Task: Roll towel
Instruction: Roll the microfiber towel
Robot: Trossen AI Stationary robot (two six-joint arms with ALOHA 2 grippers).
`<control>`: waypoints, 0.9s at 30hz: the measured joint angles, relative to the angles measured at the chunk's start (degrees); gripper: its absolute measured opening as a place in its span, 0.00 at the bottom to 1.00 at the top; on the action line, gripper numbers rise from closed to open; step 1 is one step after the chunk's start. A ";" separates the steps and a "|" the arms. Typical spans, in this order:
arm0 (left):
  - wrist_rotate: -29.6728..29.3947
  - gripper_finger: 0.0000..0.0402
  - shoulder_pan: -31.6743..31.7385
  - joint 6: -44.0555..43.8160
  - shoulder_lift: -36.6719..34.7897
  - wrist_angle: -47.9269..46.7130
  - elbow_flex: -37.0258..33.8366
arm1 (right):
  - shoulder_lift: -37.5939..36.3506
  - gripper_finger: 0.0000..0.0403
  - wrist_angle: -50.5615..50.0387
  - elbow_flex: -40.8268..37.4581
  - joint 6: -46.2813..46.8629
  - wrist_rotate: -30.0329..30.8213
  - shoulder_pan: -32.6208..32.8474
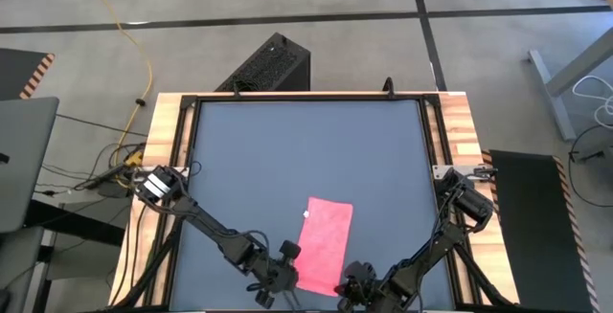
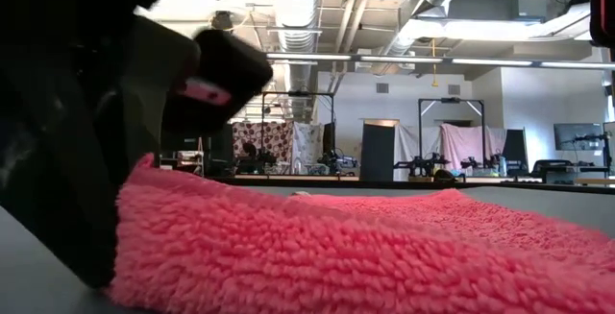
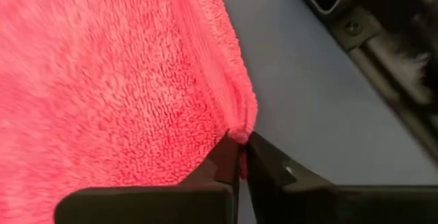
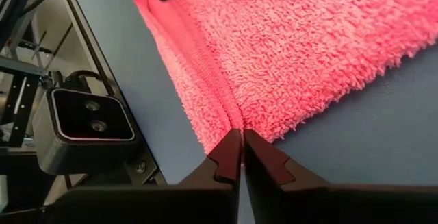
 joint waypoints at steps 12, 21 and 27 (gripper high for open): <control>9.15 0.00 2.36 -9.85 -0.11 -1.50 0.07 | -5.14 0.15 -4.66 -0.21 -5.89 3.32 1.51; 13.93 0.00 4.06 -15.69 -0.11 -1.09 0.05 | -6.61 0.16 4.37 -0.07 -44.12 5.61 3.52; 16.20 0.00 4.95 -17.95 -0.11 -1.11 0.03 | -6.49 0.16 7.76 -0.07 -68.03 6.05 4.00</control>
